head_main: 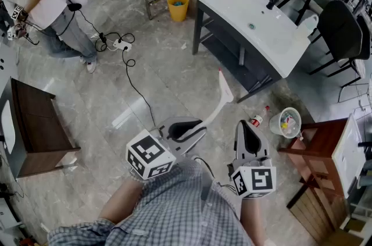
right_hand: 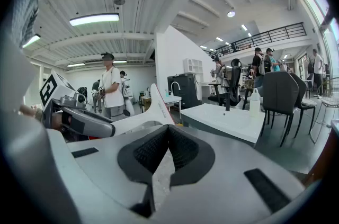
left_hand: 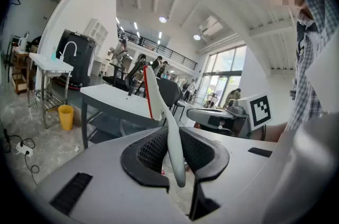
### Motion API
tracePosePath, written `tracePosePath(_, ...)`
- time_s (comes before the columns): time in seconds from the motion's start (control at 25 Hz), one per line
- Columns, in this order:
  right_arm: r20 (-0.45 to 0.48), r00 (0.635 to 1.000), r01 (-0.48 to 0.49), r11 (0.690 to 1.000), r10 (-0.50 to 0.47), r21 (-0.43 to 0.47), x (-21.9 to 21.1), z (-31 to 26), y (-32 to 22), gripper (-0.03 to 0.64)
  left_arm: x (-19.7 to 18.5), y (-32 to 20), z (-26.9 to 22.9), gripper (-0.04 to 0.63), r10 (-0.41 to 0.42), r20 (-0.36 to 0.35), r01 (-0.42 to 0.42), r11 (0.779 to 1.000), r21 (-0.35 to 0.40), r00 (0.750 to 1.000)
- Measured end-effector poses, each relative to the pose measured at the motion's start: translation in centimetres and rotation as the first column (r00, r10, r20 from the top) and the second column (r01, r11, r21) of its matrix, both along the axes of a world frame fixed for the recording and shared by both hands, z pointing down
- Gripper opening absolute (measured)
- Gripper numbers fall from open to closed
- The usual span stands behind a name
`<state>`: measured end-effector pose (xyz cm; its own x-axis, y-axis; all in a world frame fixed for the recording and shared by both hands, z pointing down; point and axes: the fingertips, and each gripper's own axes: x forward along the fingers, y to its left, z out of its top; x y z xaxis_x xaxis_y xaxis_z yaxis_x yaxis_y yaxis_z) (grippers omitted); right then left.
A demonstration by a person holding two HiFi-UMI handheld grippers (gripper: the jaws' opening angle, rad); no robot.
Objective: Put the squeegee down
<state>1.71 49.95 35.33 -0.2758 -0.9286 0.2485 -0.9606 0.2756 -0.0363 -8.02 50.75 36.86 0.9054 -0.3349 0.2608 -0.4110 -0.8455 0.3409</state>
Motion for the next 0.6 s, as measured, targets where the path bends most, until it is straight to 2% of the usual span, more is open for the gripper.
tracePosePath(0.4,-0.007,1.000,0.007,1.000,-0.007,0.009,-0.6,-0.3,0.0,0.008,-0.6,0.1,0.0,0.074,0.000,0.002,0.000,1.000,-0.007,1.000)
tracePosePath(0.6,0.014,1.000,-0.028,1.000,0.028,0.012,-0.7,-0.4,0.0,0.008,-1.6,-0.1,0.0,0.074,-0.006,-0.014,0.006,1.000,-0.012,1.000)
